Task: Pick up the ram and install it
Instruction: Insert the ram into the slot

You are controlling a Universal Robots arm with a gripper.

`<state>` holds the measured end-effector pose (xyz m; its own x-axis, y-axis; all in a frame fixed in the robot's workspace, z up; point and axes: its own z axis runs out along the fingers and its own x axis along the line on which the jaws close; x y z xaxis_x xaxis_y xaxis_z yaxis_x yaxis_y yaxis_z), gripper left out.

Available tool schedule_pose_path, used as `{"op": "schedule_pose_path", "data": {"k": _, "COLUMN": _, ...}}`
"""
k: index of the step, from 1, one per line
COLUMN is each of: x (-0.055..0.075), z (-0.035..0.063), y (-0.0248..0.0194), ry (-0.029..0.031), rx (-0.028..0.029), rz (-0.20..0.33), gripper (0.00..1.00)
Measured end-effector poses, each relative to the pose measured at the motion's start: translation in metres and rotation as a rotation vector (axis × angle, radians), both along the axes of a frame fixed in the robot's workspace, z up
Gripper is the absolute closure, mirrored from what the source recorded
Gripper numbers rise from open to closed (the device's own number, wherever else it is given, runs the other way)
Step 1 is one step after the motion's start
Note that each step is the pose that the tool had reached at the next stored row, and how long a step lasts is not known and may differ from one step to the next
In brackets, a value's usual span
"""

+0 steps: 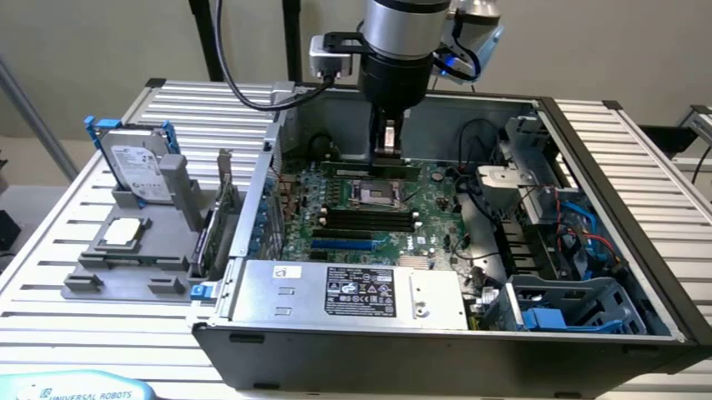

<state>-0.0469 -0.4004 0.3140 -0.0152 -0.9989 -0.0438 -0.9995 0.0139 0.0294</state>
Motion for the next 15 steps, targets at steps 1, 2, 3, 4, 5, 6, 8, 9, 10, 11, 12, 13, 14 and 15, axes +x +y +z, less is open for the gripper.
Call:
{"op": "schedule_pose_path", "data": {"k": 1, "x": 0.000, "z": -0.0018, "y": 0.0001, "ry": 0.0000, "rx": 0.0001, "rz": 0.000, "gripper": 0.87}}
{"op": "schedule_pose_path", "data": {"k": 2, "x": 0.000, "z": -0.0036, "y": 0.0002, "ry": 0.0000, "rx": 0.0000, "rz": 0.000, "gripper": 0.87}}
{"op": "schedule_pose_path", "data": {"k": 3, "x": 0.000, "z": -0.0054, "y": 0.0002, "ry": 0.0000, "rx": 0.0001, "rz": 0.000, "gripper": 0.87}}
{"op": "schedule_pose_path", "data": {"k": 4, "x": 0.000, "z": -0.0072, "y": 0.0003, "ry": 0.0000, "rx": 0.0001, "rz": 0.000, "gripper": 0.87}}
{"op": "schedule_pose_path", "data": {"k": 5, "x": 0.001, "z": -0.0090, "y": 0.0003, "ry": 0.0000, "rx": 0.0001, "rz": 0.000, "gripper": 0.87}}
{"op": "schedule_pose_path", "data": {"k": 6, "x": 0.001, "z": -0.0109, "y": 0.0003, "ry": 0.0000, "rx": 0.0000, "rz": 0.000, "gripper": 0.87}}
{"op": "schedule_pose_path", "data": {"k": 8, "x": 0.002, "z": -0.0145, "y": 0.0003, "ry": 0.0000, "rx": -0.0001, "rz": 0.000, "gripper": 0.87}}
{"op": "schedule_pose_path", "data": {"k": 9, "x": 0.002, "z": -0.0163, "y": 0.0003, "ry": 0.0001, "rx": -0.0006, "rz": 0.000, "gripper": 0.87}}
{"op": "schedule_pose_path", "data": {"k": 10, "x": 0.002, "z": -0.0182, "y": 0.0003, "ry": 0.0000, "rx": -0.0009, "rz": 0.000, "gripper": 0.87}}
{"op": "schedule_pose_path", "data": {"k": 11, "x": 0.003, "z": -0.0200, "y": 0.0003, "ry": 0.0000, "rx": -0.0014, "rz": 0.000, "gripper": 0.87}}
{"op": "schedule_pose_path", "data": {"k": 12, "x": 0.003, "z": -0.0218, "y": 0.0003, "ry": 0.0000, "rx": -0.0018, "rz": 0.000, "gripper": 0.87}}
{"op": "schedule_pose_path", "data": {"k": 13, "x": 0.003, "z": -0.0236, "y": 0.0003, "ry": 0.0000, "rx": -0.0024, "rz": 0.000, "gripper": 0.87}}
{"op": "schedule_pose_path", "data": {"k": 14, "x": 0.004, "z": -0.0254, "y": 0.0003, "ry": 0.0000, "rx": -0.0031, "rz": 0.000, "gripper": 0.87}}
{"op": "schedule_pose_path", "data": {"k": 15, "x": 0.005, "z": -0.0272, "y": 0.0003, "ry": -0.0001, "rx": -0.0042, "rz": 0.000, "gripper": 0.87}}
